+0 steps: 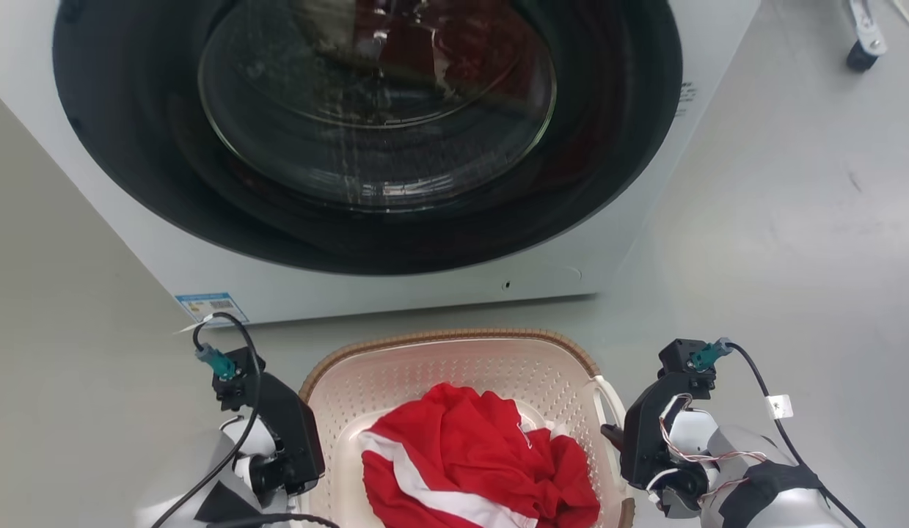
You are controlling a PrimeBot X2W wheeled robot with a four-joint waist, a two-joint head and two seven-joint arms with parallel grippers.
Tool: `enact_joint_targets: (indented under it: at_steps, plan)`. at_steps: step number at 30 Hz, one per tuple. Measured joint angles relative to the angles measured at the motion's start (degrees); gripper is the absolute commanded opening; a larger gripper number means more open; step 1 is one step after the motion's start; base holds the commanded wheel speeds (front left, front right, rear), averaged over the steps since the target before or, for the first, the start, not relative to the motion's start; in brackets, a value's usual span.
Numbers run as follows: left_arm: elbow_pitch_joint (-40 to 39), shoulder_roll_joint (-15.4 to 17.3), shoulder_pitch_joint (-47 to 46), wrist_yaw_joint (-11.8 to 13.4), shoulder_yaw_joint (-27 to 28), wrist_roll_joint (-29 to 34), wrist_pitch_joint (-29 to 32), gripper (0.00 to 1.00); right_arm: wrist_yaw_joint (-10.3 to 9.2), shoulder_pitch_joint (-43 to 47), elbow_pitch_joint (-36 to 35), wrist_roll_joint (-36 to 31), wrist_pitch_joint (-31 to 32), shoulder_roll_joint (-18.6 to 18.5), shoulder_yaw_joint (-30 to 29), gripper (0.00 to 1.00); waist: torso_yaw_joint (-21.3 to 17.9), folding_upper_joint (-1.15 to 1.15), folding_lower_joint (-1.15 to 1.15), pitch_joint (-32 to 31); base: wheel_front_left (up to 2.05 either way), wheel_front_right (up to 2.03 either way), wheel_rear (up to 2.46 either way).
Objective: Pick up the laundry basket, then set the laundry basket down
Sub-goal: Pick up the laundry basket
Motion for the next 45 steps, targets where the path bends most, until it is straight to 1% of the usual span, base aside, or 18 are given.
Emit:
enact_joint_targets:
  at_steps: [10,20,28,45]
  plan:
    - [0.1,0.3,1.3,0.5,0.4,-1.0,3.1,0.00,0.00,-0.1,0.4,2.3,4.5,0.0,0.3,0.00,-0.7,0.00,0.00,-5.0,0.00,0.00,0.00]
    - [0.1,0.3,2.6,1.0,0.8,-1.4,4.8,0.00,0.00,-0.1,0.8,3.5,7.6,0.0,0.9,0.00,-1.3,0.00,0.00,-9.2,0.00,0.00,0.00]
    - [0.2,0.2,2.8,1.5,0.9,-1.7,5.5,0.00,0.00,-0.2,1.2,4.0,8.9,0.0,1.1,0.00,-1.4,0.00,0.00,-10.9,0.00,0.00,0.00]
    - [0.2,0.2,3.8,1.9,1.0,-1.9,6.0,0.00,0.00,-0.3,2.1,5.4,10.4,0.1,1.8,0.00,-1.2,0.01,0.00,-11.8,0.00,0.00,0.00]
